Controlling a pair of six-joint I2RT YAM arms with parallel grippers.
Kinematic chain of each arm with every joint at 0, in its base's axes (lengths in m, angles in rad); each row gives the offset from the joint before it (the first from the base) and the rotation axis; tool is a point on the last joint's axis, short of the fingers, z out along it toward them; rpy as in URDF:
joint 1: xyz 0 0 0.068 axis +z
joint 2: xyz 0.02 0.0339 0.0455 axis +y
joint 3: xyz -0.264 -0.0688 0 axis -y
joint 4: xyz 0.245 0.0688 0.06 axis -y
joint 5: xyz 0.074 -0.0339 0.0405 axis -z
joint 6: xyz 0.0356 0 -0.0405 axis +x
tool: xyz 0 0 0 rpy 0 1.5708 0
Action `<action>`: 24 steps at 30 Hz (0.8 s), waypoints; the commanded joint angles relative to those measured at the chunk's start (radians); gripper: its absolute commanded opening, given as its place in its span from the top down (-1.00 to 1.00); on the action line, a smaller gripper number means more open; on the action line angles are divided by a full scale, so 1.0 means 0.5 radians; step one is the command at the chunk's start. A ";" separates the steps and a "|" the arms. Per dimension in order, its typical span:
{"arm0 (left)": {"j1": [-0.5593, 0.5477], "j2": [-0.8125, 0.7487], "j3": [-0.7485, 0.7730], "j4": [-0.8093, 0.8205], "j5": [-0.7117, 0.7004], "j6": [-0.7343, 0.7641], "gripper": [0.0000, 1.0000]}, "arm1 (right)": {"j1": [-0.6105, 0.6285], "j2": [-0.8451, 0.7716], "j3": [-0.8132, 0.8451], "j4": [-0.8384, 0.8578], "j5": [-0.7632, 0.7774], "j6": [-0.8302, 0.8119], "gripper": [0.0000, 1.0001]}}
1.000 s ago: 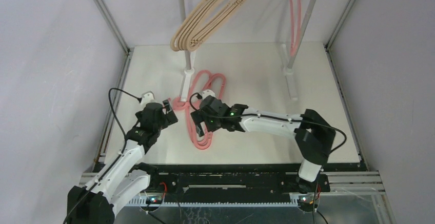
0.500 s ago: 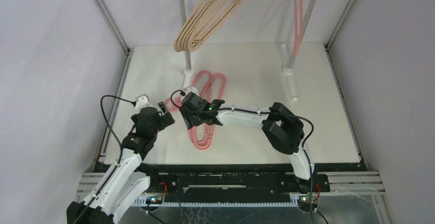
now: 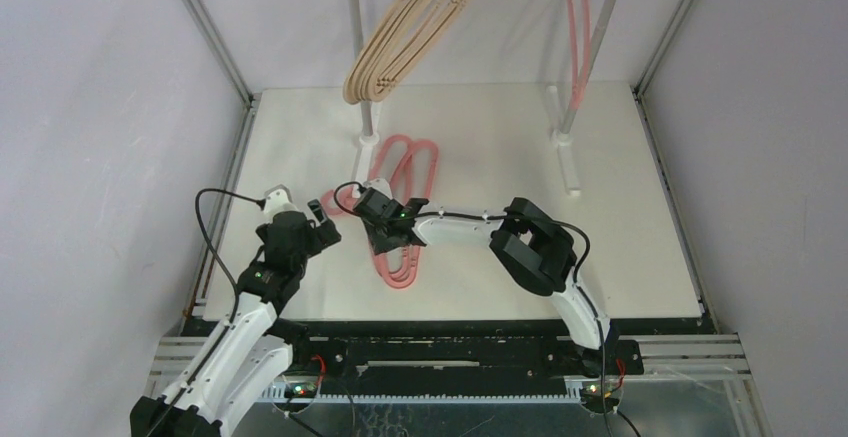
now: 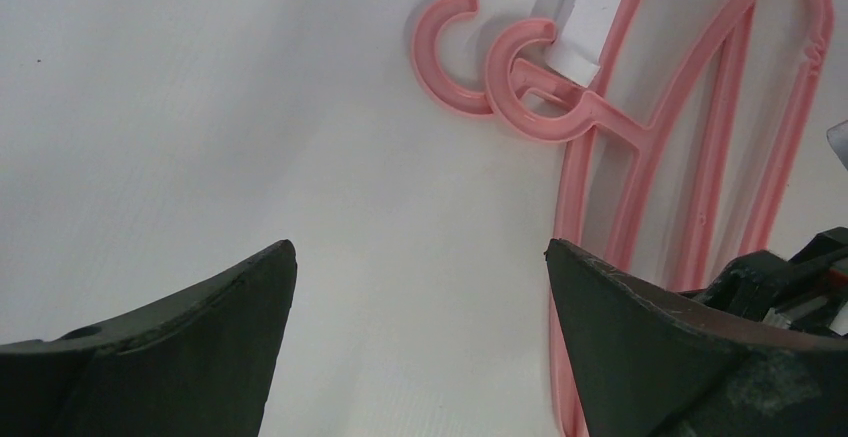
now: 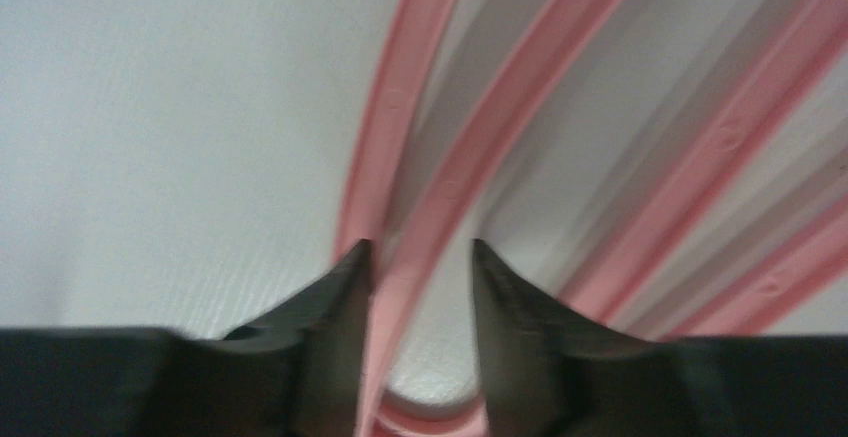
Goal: Organize the hangers
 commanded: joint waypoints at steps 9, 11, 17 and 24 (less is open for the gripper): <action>0.016 0.038 -0.017 0.114 0.033 -0.019 -0.99 | -0.084 -0.260 -0.313 0.072 0.074 0.106 1.00; 0.016 0.041 -0.009 0.113 0.032 -0.021 -0.99 | -0.095 -0.407 -0.407 0.053 0.087 0.081 1.00; 0.015 0.043 0.007 0.113 0.049 -0.026 -0.99 | -0.104 -0.955 -0.735 -0.078 0.119 0.055 1.00; 0.017 0.087 0.011 0.131 0.051 -0.004 -0.99 | -0.245 -1.465 -0.988 -0.162 -0.060 0.083 1.00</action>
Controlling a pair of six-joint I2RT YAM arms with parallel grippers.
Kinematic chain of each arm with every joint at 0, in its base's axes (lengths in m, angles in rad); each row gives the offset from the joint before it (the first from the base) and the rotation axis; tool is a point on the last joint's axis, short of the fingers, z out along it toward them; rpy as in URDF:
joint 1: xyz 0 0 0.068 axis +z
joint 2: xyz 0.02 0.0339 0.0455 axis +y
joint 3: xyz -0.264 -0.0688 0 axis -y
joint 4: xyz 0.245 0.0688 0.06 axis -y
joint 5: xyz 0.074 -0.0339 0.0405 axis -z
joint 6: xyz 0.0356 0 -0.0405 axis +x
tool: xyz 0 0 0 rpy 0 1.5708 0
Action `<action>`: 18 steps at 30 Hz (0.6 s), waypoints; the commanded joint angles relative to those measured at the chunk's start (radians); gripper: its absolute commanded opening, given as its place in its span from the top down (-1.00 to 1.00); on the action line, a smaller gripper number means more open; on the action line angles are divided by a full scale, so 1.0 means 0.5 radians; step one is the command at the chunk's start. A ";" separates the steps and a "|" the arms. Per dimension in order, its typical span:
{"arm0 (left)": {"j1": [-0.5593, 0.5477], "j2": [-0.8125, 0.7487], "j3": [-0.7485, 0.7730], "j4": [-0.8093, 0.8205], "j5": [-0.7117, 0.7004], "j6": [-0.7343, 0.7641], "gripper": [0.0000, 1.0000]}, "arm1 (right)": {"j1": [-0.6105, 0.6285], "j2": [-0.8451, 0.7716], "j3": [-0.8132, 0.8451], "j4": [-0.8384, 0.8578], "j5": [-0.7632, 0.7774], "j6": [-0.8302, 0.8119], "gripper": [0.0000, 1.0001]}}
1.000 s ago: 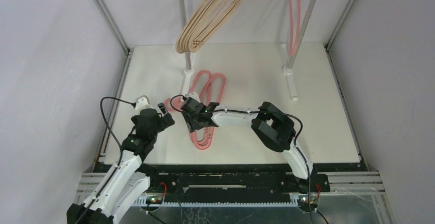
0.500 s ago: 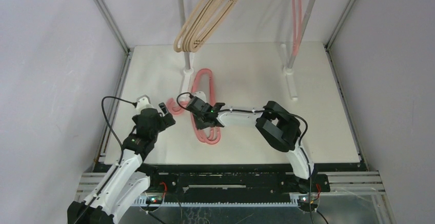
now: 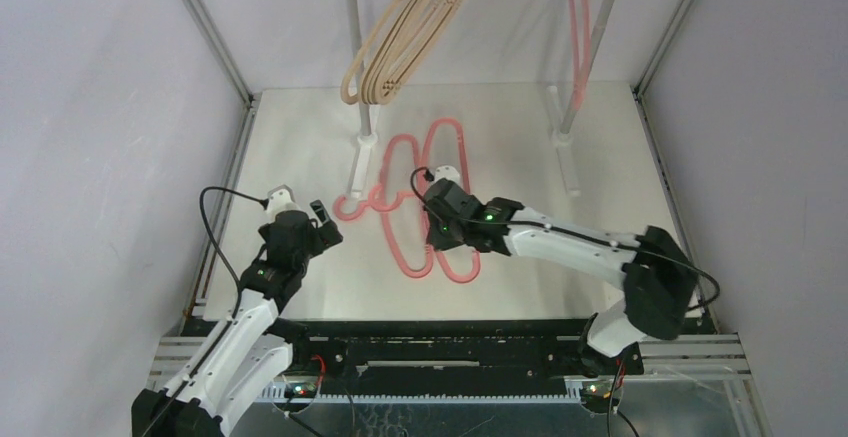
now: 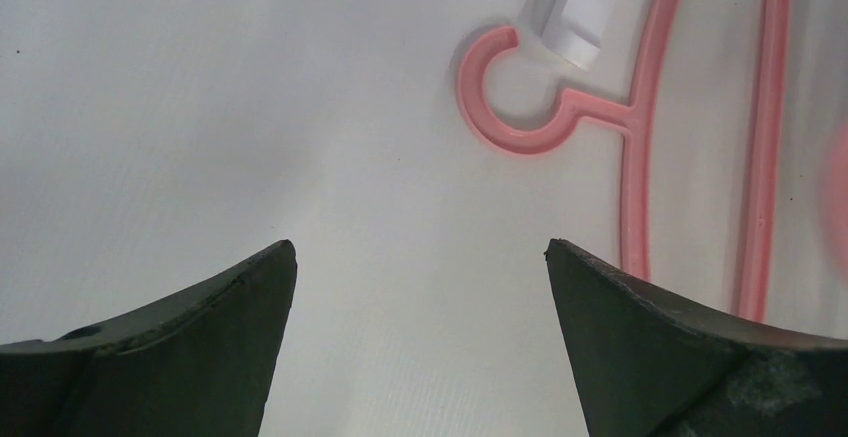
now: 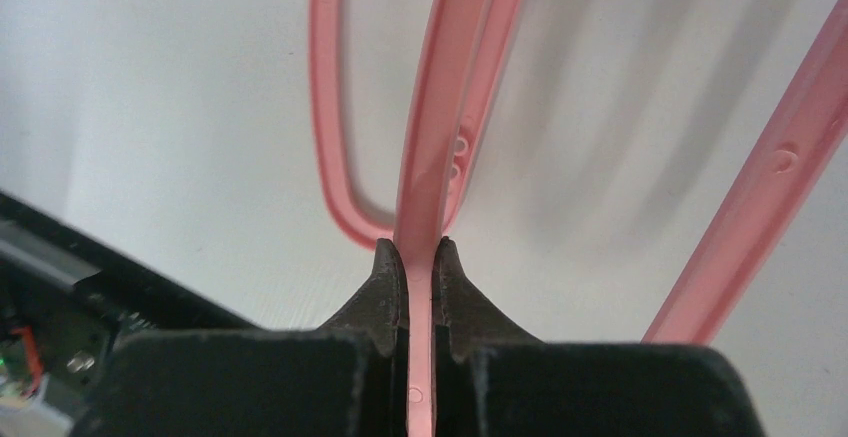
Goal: Organize the hangers
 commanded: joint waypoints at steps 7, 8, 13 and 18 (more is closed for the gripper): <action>0.014 0.015 0.045 0.094 0.067 -0.008 -0.99 | -0.498 -0.776 -0.155 -0.066 -0.351 0.012 1.00; 0.013 0.007 0.048 0.097 0.074 -0.005 -0.99 | -0.554 -0.837 -0.156 -0.050 -0.406 0.011 1.00; 0.010 0.004 0.042 0.111 0.107 0.021 -0.98 | -0.875 -1.100 -0.156 0.186 -0.782 0.156 1.00; 0.011 -0.004 0.028 0.109 0.130 0.023 -0.98 | -1.123 -1.083 -0.153 0.616 -1.160 0.437 1.00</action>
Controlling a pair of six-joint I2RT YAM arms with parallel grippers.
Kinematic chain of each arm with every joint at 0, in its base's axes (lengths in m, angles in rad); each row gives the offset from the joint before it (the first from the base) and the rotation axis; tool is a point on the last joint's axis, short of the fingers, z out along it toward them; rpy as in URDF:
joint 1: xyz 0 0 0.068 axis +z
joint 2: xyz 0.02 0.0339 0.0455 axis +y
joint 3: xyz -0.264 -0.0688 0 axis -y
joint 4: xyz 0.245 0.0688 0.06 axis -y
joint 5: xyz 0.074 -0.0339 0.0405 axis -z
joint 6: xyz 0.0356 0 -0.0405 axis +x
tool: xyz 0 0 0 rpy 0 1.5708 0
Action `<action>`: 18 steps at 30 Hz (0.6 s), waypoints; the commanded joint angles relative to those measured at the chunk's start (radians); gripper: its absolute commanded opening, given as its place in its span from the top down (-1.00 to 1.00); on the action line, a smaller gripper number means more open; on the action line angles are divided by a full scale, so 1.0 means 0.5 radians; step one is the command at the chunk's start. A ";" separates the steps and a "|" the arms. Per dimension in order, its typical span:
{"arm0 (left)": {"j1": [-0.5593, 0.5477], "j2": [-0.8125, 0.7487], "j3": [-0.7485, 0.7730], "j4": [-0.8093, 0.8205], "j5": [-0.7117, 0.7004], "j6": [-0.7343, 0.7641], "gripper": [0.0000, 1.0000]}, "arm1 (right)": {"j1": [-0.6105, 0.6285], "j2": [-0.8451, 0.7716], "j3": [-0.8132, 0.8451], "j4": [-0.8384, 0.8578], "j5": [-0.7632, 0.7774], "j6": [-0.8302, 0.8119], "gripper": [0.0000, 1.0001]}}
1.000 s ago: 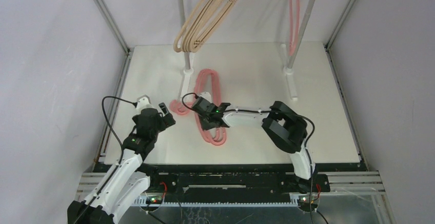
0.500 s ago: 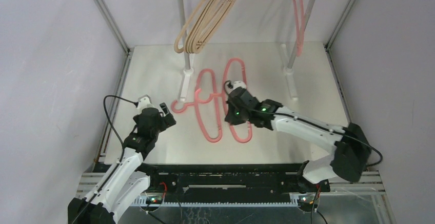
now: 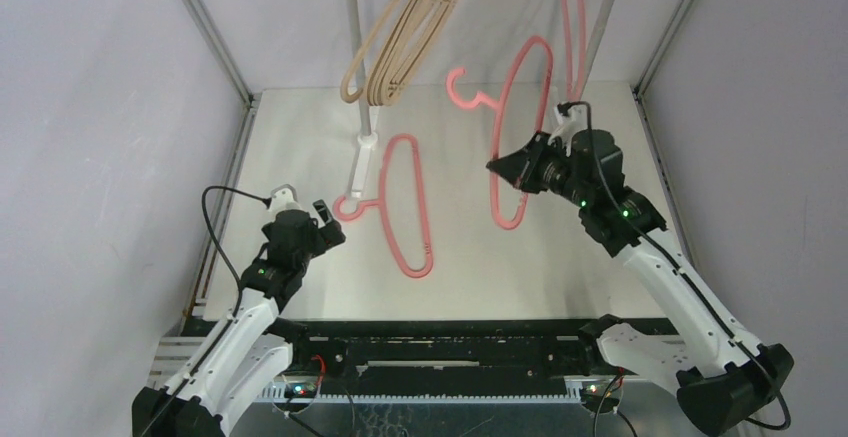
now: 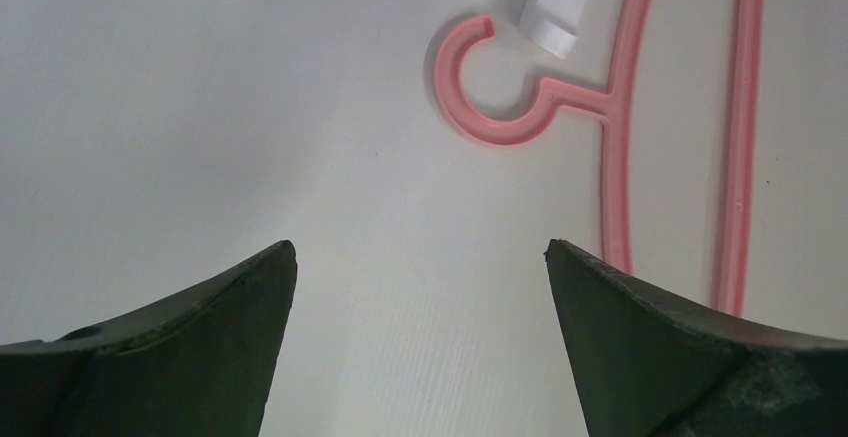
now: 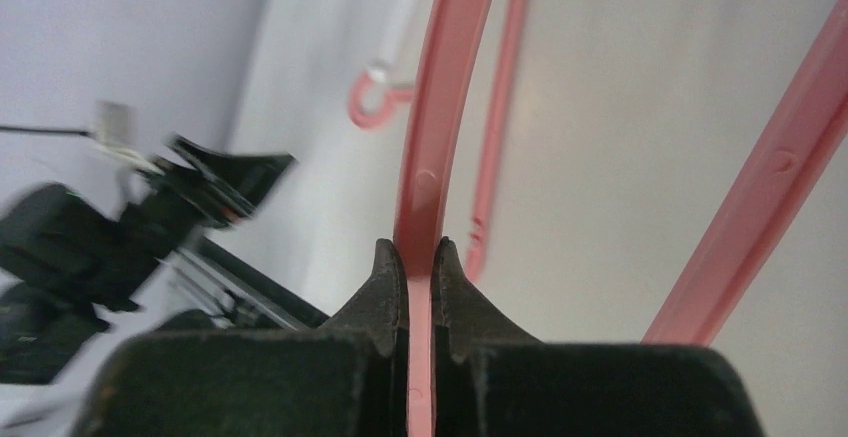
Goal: Organize the hangers
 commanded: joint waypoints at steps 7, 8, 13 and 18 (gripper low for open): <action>0.010 -0.101 0.019 0.062 0.038 0.026 -0.98 | -0.174 0.341 0.213 0.969 -0.612 0.626 1.00; 0.010 -0.106 0.018 0.062 0.038 0.028 -0.98 | -0.174 0.386 0.259 1.002 -0.617 0.649 1.00; 0.010 -0.104 0.019 0.062 0.025 0.042 -0.99 | -0.187 0.561 0.492 1.134 -0.587 0.743 1.00; 0.012 -0.080 0.028 0.068 0.019 0.049 -0.99 | -0.186 0.712 0.727 1.170 -0.507 0.785 1.00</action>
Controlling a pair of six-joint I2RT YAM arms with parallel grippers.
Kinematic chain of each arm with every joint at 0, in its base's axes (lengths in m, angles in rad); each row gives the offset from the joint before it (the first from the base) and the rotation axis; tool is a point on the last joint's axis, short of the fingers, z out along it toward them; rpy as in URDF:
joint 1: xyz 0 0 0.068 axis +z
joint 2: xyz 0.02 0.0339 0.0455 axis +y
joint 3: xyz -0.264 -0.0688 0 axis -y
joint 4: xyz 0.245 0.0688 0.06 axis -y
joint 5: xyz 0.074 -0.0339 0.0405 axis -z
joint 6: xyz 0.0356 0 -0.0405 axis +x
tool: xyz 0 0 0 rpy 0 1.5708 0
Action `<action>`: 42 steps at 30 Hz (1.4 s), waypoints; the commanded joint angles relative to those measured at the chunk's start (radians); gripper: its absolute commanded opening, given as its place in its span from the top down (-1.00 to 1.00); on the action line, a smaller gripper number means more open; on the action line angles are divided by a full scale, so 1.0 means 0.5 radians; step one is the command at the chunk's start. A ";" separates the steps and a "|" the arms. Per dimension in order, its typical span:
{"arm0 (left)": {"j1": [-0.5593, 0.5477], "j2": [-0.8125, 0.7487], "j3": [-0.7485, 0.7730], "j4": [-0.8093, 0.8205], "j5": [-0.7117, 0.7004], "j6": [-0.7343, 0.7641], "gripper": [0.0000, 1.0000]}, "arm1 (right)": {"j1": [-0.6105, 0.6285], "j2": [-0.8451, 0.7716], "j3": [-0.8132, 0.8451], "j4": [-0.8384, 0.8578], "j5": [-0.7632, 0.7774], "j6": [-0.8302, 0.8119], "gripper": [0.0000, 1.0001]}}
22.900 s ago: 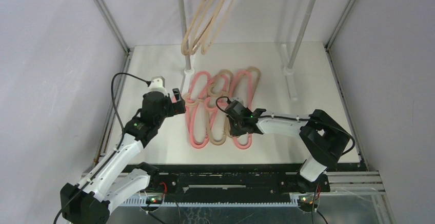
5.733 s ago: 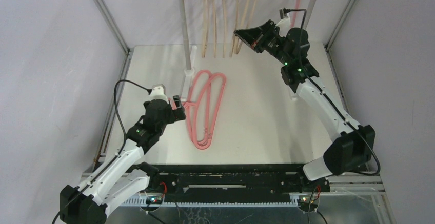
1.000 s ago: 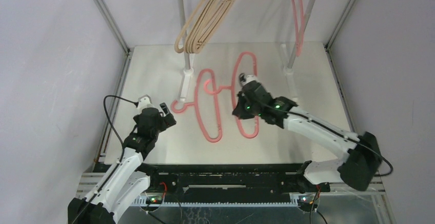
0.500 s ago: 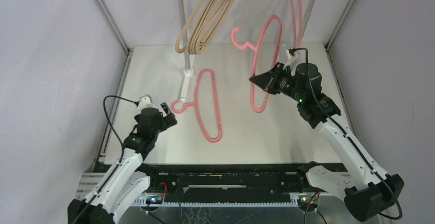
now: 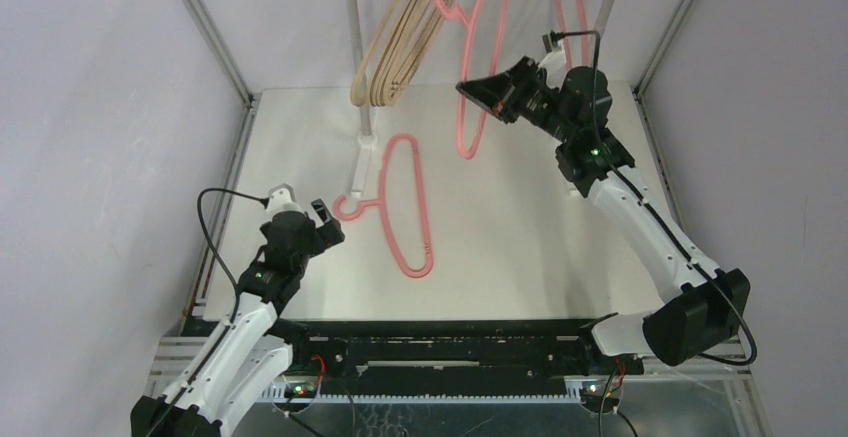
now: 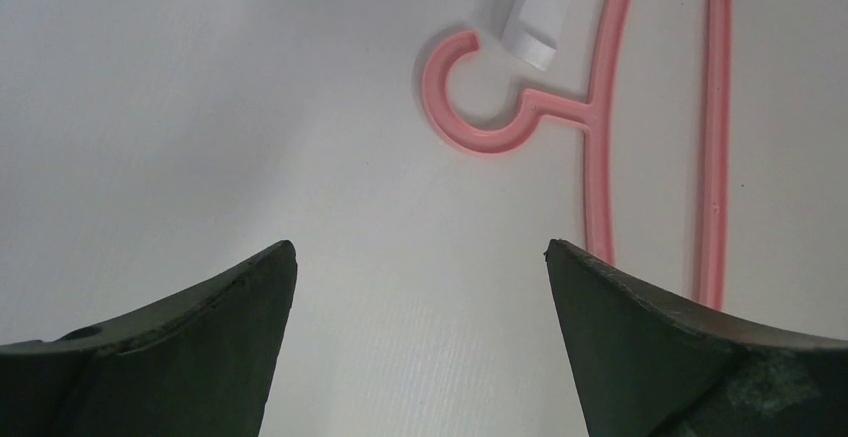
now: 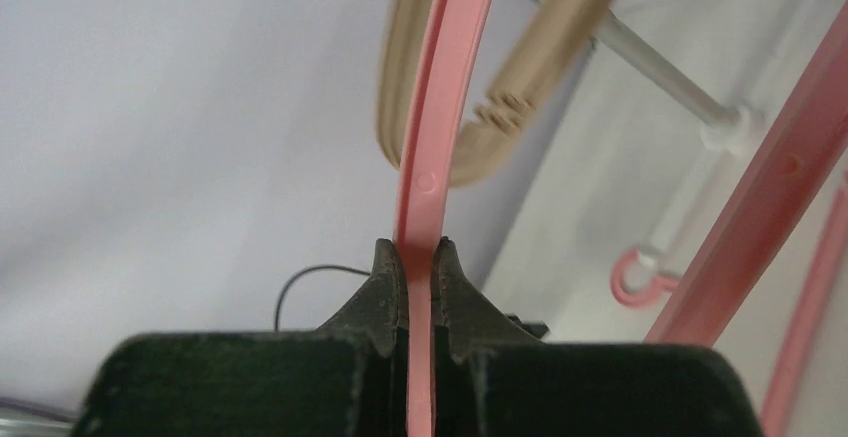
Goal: Organize the hangers
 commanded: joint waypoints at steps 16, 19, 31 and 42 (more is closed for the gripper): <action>0.010 -0.004 0.005 0.073 0.031 0.033 -0.99 | -0.081 0.646 0.582 0.683 0.271 0.411 1.00; 0.010 0.011 0.002 0.091 0.025 0.035 -0.99 | -0.105 0.679 0.586 0.736 0.308 0.452 1.00; 0.010 0.109 0.008 0.151 0.044 0.044 -0.99 | -0.171 0.709 0.566 0.697 0.357 0.497 1.00; 0.011 0.134 0.009 0.152 0.045 0.045 -0.99 | -0.175 0.648 0.382 0.576 0.402 0.498 0.18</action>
